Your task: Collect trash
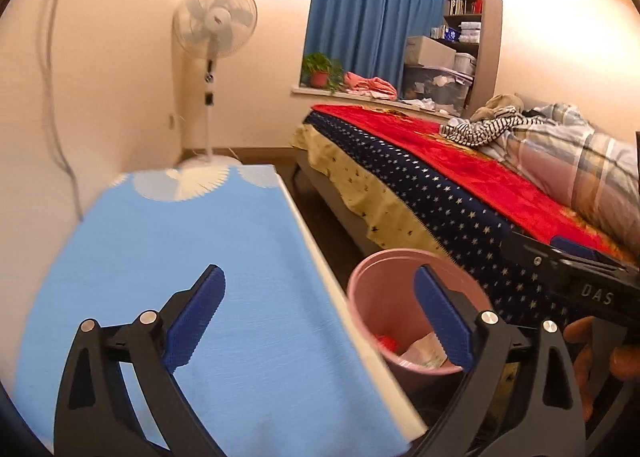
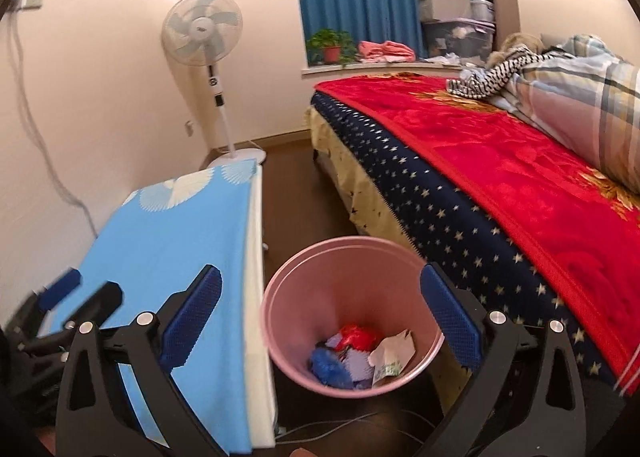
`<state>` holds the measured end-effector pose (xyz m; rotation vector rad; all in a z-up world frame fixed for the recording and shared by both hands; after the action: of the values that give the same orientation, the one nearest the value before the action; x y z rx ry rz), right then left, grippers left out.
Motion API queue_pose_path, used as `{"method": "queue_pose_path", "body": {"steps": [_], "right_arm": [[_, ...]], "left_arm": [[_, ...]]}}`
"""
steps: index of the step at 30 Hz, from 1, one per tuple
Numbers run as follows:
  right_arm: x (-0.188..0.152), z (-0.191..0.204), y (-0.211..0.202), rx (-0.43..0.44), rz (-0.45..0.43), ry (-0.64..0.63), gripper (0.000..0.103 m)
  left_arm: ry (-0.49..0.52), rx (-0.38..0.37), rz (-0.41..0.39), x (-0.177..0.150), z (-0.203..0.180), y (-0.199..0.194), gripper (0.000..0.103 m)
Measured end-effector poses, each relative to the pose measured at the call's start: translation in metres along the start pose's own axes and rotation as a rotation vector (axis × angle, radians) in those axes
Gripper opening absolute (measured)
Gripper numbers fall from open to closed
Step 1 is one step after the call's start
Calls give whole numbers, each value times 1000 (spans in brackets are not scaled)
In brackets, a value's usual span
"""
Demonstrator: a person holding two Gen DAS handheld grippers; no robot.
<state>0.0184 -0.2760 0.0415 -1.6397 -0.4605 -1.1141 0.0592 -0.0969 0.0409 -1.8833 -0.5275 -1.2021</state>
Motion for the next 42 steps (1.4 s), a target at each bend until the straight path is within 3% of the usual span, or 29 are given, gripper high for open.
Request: {"method": "queue_pose_path", "body": {"steps": [10, 18, 29, 42], "right_arm": [[-41, 30, -46, -33, -50, -70, 98], [-60, 58, -37, -20, -27, -131, 98], [-66, 82, -25, -5, -4, -151, 98], [-69, 80, -21, -17, 10, -151, 98]], "left_arm": [[-64, 143, -4, -37, 33, -74, 95], [-123, 248, 48, -67, 62, -81, 95], [-173, 267, 75, -82, 74, -71, 95], [-167, 253, 70, -81, 70, -69, 95]]}}
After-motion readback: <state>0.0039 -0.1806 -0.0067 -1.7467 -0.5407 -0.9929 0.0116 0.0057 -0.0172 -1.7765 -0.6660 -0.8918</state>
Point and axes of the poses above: each gripper's, at about its wrist camera, not at the fingertips, and y roughly the way its jaws point, z to its left, x to its top, the point moved 6 cm from there along y, roughly the way its jaws point, and after that the axes turned 14 degrees about -x, right-handed, at the moved point
